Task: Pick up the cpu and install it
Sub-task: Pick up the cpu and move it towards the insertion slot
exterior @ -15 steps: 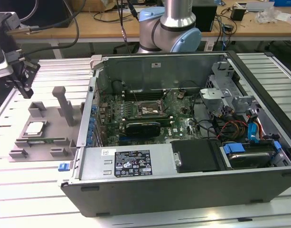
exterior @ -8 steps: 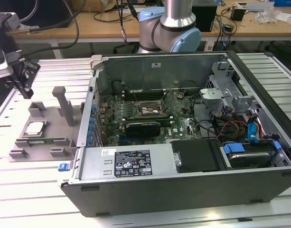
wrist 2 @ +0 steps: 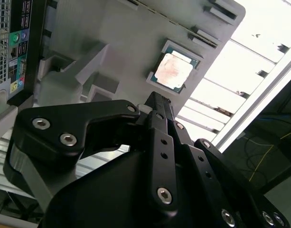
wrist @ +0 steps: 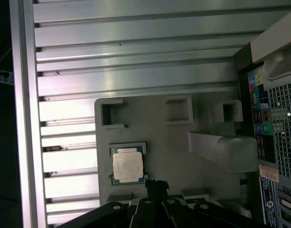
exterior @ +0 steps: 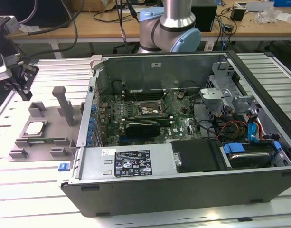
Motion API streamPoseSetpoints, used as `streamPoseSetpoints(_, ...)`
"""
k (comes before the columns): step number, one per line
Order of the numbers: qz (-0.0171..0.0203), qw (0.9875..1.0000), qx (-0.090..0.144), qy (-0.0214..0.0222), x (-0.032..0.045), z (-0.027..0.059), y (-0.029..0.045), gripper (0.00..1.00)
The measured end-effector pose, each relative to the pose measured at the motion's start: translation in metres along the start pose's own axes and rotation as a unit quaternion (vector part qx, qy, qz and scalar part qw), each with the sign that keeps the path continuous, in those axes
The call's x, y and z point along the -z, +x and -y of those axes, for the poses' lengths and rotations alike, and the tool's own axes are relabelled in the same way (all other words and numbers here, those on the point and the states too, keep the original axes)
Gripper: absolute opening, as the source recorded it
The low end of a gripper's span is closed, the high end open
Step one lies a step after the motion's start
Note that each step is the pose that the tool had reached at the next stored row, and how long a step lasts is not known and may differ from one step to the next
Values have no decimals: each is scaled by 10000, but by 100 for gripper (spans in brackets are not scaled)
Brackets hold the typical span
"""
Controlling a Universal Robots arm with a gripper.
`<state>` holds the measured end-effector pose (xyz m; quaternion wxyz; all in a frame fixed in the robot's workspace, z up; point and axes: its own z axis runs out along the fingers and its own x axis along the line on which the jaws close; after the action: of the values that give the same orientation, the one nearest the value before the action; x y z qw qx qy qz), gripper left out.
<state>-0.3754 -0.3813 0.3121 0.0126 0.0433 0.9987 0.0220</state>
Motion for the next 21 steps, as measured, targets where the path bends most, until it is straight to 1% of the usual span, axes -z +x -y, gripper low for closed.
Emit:
streamPoseSetpoints(4,0,10000,0,0,-34,5,33,11)
streamPoseSetpoints(6,0,10000,1,0,-86,8,48,11)
streamPoseSetpoints(8,0,10000,-1,0,-122,10,64,11)
streamPoseSetpoints(12,0,10000,0,0,-197,19,119,11)
streamPoseSetpoints(14,0,10000,0,0,-251,24,142,11)
streamPoseSetpoints(15,0,10000,0,0,-266,25,147,11)
streamPoseSetpoints(16,0,10000,0,0,-320,29,168,11)
streamPoseSetpoints(17,0,10000,1,0,-365,34,174,11)
streamPoseSetpoints(21,0,10000,0,0,-446,49,180,11)
